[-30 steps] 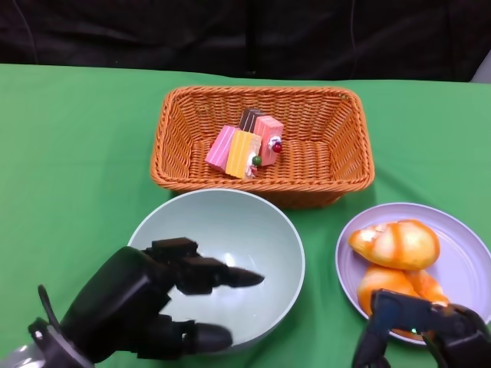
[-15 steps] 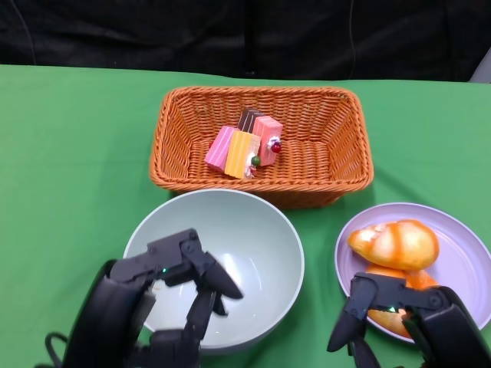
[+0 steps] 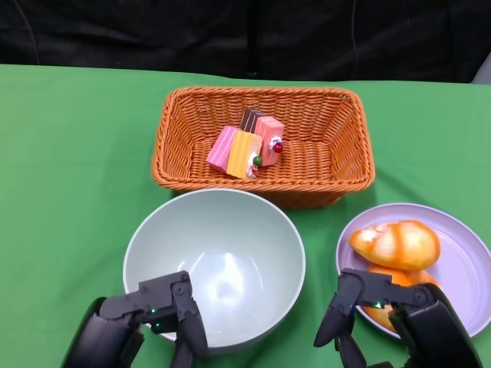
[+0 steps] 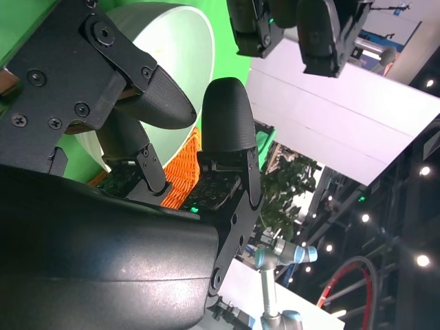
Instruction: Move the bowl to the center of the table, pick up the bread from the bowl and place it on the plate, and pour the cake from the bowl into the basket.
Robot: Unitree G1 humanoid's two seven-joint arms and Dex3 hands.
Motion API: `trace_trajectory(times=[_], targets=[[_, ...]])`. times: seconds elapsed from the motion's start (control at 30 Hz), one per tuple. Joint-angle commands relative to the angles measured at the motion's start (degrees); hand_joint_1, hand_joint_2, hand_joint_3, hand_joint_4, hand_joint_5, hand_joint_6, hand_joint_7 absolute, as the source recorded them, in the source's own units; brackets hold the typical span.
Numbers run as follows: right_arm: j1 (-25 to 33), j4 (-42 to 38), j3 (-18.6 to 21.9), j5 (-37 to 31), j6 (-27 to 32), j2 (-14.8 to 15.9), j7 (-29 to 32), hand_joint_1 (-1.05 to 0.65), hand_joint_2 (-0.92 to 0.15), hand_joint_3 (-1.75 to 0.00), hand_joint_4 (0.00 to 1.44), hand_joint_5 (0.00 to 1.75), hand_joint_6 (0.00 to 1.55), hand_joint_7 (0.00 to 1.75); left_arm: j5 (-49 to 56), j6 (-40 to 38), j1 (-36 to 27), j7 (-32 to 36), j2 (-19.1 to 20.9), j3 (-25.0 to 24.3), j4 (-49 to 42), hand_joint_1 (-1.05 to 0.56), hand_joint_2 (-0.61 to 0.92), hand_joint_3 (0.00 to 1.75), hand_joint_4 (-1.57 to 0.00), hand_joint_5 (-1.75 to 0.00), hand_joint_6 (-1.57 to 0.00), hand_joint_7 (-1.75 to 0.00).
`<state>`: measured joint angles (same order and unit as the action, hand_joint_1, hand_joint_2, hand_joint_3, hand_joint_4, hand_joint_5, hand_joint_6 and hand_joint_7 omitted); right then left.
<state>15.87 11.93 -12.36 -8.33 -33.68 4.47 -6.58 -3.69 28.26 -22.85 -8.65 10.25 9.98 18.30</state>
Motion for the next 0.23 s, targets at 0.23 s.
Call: trace_trajectory(times=[0.23], targets=[[-0.2, -2.7, 0.9, -0.2, -4.0, 0.2, 1.7, -0.14, -0.16, -1.75, 0.84, 1.71, 0.84, 1.4, 0.6, 4.6, 2.0, -1.2, -0.8, -2.6, -4.4, -0.19, 0.25, 1.71, -1.05, -1.75, -0.88, -1.72]])
